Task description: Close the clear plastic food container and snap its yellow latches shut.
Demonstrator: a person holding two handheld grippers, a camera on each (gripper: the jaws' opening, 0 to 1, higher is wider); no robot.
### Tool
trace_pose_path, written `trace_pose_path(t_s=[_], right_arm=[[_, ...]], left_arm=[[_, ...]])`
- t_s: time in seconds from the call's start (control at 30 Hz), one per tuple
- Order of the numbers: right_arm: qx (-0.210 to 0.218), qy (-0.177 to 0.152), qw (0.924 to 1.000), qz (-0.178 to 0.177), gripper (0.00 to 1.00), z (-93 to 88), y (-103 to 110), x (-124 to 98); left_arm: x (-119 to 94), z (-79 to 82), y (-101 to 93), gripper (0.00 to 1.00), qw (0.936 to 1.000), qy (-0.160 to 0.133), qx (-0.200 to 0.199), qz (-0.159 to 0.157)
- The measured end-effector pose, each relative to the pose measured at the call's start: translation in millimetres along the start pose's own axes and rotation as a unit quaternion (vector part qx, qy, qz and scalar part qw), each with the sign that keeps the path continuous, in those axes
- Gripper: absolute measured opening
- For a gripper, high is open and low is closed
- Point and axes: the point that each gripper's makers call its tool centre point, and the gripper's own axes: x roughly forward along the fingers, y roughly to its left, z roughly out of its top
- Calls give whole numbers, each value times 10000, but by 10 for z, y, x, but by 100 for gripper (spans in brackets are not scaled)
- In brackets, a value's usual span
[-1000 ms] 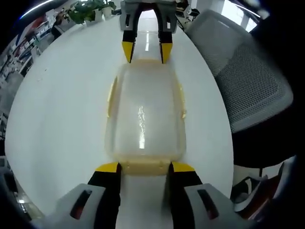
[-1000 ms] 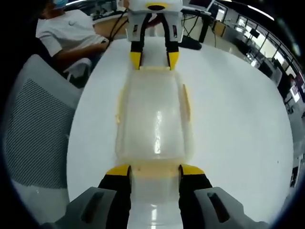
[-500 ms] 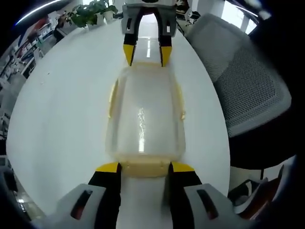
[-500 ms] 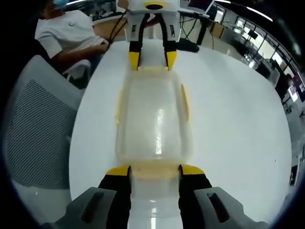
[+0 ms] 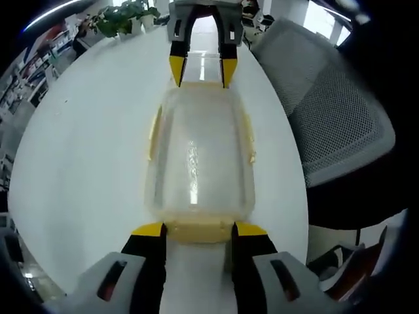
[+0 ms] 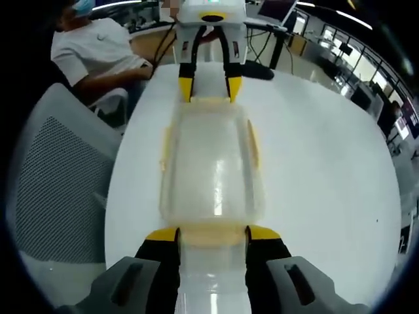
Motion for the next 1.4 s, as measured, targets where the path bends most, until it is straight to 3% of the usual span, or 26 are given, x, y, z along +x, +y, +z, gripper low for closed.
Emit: trace_pose_path(t_s=[0.43, 1.4], right_arm=[[-44, -56, 10000, -64, 37, 64, -23, -145], [-10, -173, 9998, -140, 37, 90, -141, -373]], left_arm=[[-167, 90, 8, 37, 9999, -60, 1, 96], [-314, 251, 130, 37, 9999, -57, -24, 156]])
